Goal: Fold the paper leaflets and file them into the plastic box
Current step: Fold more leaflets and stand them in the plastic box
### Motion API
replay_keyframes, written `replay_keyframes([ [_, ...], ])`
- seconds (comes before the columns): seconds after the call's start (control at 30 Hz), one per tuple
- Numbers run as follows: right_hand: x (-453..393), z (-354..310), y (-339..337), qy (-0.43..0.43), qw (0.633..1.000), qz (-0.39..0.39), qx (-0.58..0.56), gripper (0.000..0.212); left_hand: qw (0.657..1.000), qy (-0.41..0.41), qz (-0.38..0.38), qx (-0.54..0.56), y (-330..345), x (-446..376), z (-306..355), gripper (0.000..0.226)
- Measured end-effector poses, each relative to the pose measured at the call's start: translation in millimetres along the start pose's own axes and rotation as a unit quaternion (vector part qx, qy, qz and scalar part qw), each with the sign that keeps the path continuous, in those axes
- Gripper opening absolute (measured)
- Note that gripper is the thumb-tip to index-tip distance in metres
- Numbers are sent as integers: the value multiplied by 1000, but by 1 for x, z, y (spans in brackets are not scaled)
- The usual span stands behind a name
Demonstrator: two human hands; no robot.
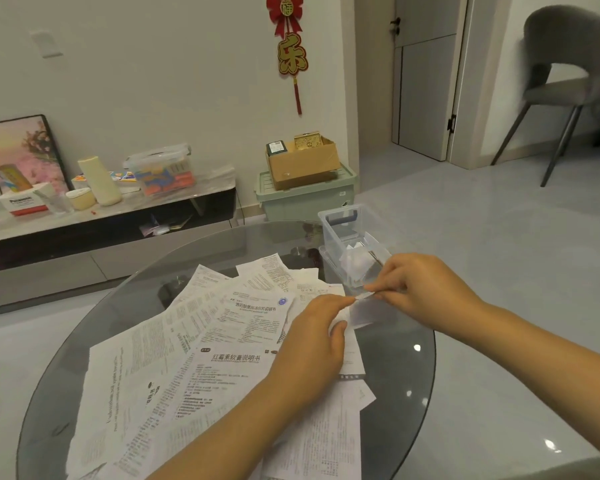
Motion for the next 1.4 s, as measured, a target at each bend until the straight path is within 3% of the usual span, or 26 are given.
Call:
replay_keyframes([
  [0.37,1,27,45,10,998,-12,60,30,994,-25,-105,-13,36,2,-8,44],
  [0.83,-3,25,69,15,994,-65,87,37,990,-23,-140,1,36,-1,1,46],
  [0.97,-4,24,67,30,990,-63,123,36,984,-25,-174,-26,37,-1,-3,47],
  [1.17,-9,29,63,43,990,-41,127,36,943,-24,-267,-199,24,12,-18,72],
  [1.3,-11,23,62,8,993,-20,120,32,934,-28,-283,-217,11,20,-29,71],
  [1.4,-10,19,57,-6,993,1,119,28,947,-31,-251,-200,3,16,-33,61],
])
Point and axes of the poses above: each hand's wrist, its own x-axis away from the middle knuckle, its own y-axis out of the palm, z = x × y, the point moved 8 cm from there along -x, towards the middle knuckle, and after that the axes turned 5 degrees about -x, right-handed, at the moved point
